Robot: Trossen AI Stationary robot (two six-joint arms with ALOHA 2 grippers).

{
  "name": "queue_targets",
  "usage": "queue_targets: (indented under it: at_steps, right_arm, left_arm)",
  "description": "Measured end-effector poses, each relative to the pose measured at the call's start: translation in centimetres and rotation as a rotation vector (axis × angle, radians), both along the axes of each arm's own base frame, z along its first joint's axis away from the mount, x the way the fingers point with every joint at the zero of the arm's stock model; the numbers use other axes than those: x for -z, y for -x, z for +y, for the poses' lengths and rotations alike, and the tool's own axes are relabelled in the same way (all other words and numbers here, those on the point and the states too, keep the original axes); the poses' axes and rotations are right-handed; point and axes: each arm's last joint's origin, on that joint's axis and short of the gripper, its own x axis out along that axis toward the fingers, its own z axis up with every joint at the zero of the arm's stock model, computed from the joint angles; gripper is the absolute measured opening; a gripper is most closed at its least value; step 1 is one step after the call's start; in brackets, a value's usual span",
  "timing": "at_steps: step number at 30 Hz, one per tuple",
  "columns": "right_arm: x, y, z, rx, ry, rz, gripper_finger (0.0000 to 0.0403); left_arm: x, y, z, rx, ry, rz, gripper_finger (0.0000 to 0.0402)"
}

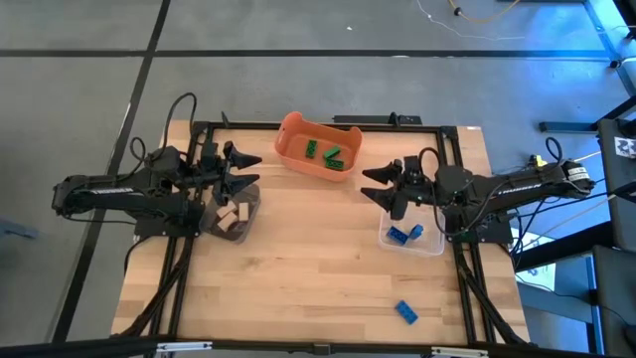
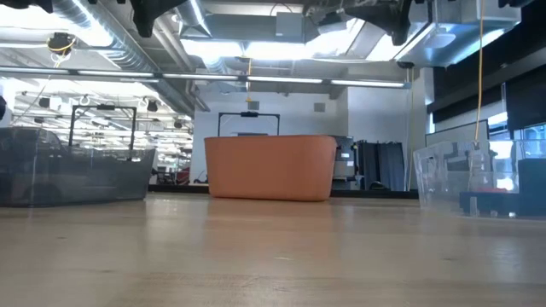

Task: Sort & place blocks by color
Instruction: Put the blue game piece into the transparent bin

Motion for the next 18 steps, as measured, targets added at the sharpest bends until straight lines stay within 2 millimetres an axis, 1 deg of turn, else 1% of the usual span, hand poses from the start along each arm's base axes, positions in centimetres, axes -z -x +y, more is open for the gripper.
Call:
queue_targets:
  at_steps: [3, 6, 8, 9, 11, 14, 16, 18]
  right_arm:
    - [0.0, 0.0, 0.0, -0.011, -0.028, -0.007, 0.0374]
    - [-0.5, 0.0, 0.4, -0.111, -0.154, -0.037, 0.0374]
    - [-1.2, -0.1, 1.3, -0.216, -0.259, -0.005, 0.0374]
    - [-1.6, -0.1, 2.1, -0.268, -0.308, 0.039, 0.0374]
    - [-2.3, -0.2, 3.9, -0.345, -0.372, 0.181, 0.0374]
    - [-3.0, -0.2, 7.2, -0.402, -0.459, 0.469, 0.0374]
    - [-3.0, -0.1, 9.5, -0.391, -0.511, 0.68, 0.0374]
    - [-2.3, 0.0, 11.8, -0.355, -0.557, 0.886, 0.0374]
  left_arm:
    - [0.0, 0.0, 0.0, 0.0, 0.0, 0.0, 0.0283]
    - [0.0, 0.0, 0.0, 0.0, 0.0, 0.0, 0.0283]
    - [0.0, 0.0, 0.0, 0.0, 0.0, 0.0, 0.0283]
    - [0.0, 0.0, 0.0, 0.0, 0.0, 0.0, 0.0283]
    - [0.0, 0.0, 0.0, 0.0, 0.0, 0.0, 0.0283]
    - [0.0, 0.0, 0.0, 0.0, 0.0, 0.0, 0.0283]
    - [0.0, 0.0, 0.0, 0.0, 0.0, 0.0, 0.0283]
    - [0.0, 0.0, 0.0, -0.001, -0.003, 0.001, 0.0283]
